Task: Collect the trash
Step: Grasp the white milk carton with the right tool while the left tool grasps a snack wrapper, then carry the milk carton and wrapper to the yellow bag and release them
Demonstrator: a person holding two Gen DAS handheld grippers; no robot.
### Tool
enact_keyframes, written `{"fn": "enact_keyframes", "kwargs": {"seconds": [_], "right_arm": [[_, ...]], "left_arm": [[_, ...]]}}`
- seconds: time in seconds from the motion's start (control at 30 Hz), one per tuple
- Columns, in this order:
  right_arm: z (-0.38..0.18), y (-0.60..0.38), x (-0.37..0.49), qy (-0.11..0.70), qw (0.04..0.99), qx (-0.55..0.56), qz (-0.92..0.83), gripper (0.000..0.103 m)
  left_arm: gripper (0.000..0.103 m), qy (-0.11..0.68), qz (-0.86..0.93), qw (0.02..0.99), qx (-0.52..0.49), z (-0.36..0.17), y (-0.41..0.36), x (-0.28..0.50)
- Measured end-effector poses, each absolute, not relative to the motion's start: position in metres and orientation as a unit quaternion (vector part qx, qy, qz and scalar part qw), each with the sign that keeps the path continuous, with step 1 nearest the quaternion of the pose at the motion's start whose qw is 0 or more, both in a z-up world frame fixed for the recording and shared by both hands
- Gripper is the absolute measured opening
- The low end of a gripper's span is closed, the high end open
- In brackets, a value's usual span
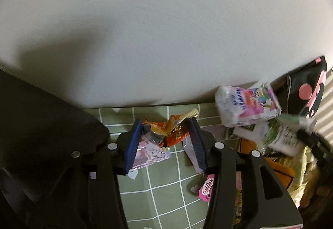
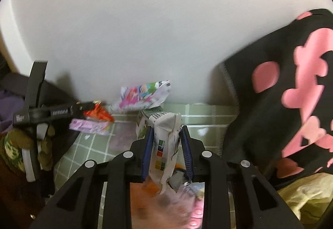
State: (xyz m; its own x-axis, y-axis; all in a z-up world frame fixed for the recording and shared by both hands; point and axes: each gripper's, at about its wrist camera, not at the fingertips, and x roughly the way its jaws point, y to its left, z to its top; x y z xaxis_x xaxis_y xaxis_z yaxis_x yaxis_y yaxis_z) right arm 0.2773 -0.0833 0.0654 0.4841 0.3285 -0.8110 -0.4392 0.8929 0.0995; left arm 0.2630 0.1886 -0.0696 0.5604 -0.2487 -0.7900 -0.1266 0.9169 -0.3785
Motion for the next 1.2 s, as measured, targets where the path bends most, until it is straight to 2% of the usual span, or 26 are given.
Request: {"fn": "enact_keyframes", "kwargs": {"seconds": [0.07,0.13,0.23,0.87,1.2], "right_arm": [[0.07,-0.087,0.281,0.453,0.863,-0.053,0.219,0.026],[0.076,-0.09,0.284,0.448,0.866,-0.051,0.216,0.026],[0.09,-0.088,0.287,0.431,0.874,-0.055,0.218,0.025],[0.122,-0.095,0.28,0.384,0.897,-0.058,0.209,0.025],[0.165,-0.125,0.25,0.331,0.928,-0.057,0.158,0.025]], "left_arm": [[0.043,0.47,-0.041,0.86,-0.195,-0.068,0.185,0.264],[0.036,0.475,-0.061,0.855,-0.201,-0.067,0.18,0.264],[0.032,0.471,-0.069,0.859,-0.188,-0.062,0.174,0.263],[0.031,0.361,-0.119,0.91,-0.166,0.046,0.17,0.24],[0.031,0.324,-0.22,0.912,-0.125,0.091,0.107,0.241]]}}
